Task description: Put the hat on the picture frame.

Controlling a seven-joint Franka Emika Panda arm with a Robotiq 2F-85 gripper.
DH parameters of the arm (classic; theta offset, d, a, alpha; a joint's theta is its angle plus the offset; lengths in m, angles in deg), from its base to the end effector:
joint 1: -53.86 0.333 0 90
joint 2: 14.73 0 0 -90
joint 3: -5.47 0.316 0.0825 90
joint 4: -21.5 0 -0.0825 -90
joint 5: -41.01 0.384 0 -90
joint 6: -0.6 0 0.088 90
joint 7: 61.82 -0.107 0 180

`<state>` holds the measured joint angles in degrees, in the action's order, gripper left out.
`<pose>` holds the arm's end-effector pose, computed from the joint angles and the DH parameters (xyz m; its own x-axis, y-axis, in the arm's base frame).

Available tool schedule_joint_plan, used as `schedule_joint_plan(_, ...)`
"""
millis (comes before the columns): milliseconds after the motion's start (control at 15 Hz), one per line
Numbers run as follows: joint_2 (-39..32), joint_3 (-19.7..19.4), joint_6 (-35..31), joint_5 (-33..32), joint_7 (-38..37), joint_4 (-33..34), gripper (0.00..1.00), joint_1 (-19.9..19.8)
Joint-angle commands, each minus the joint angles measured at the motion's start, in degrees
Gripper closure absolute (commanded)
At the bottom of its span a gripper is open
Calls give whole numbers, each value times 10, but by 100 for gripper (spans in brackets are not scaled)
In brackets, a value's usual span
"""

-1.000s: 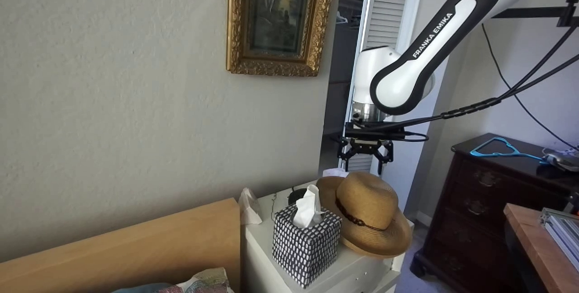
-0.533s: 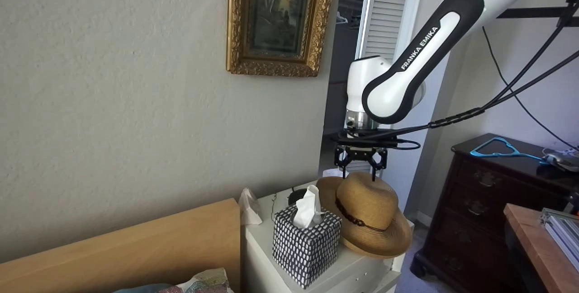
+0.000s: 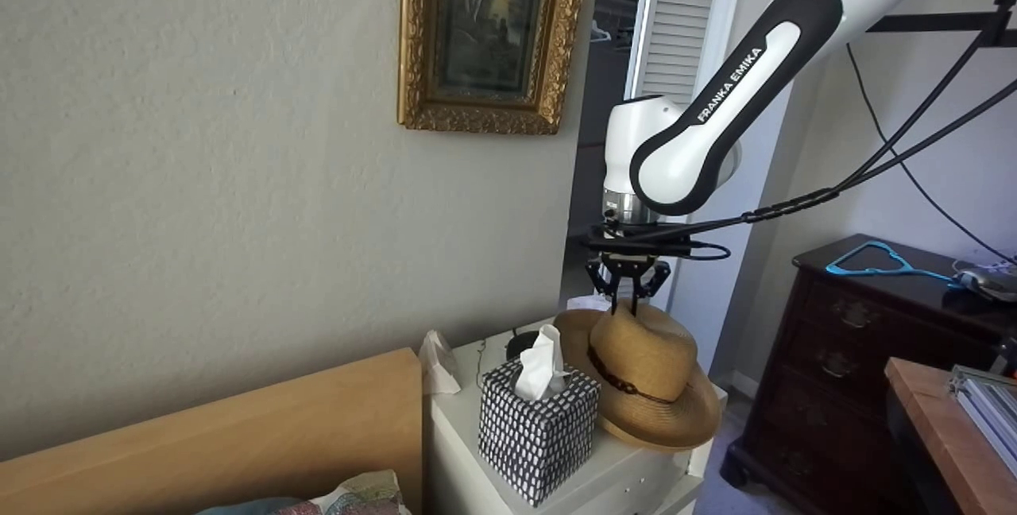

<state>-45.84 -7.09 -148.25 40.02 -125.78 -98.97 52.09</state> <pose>0.5560 -0.1438 0.1586 0.2483 -0.9643 0.0915 -0.9667 -0.2406 0.0875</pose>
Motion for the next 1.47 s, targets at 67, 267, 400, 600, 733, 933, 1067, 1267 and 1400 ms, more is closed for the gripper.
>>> schedule_joint_plan(67,-4,-16,-1,7,-11,9,100,18)
schedule_joint_plan(267,-2,-24,5,0,-15,7,99,26)
schedule_joint_plan(400,10,-39,21,-13,-20,-2,98,36)
schedule_joint_plan(600,46,-65,41,-33,-23,-29,98,48)
schedule_joint_plan(733,79,-83,40,-50,-29,-52,98,55)
schedule_joint_plan(933,134,-106,23,-89,-43,-85,98,63)
schedule_joint_plan(1067,178,-121,10,-137,-66,-108,98,67)
schedule_joint_plan(1267,240,-126,6,-222,-122,-136,98,61)
schedule_joint_plan(1400,280,-116,11,-280,-171,-152,98,48)
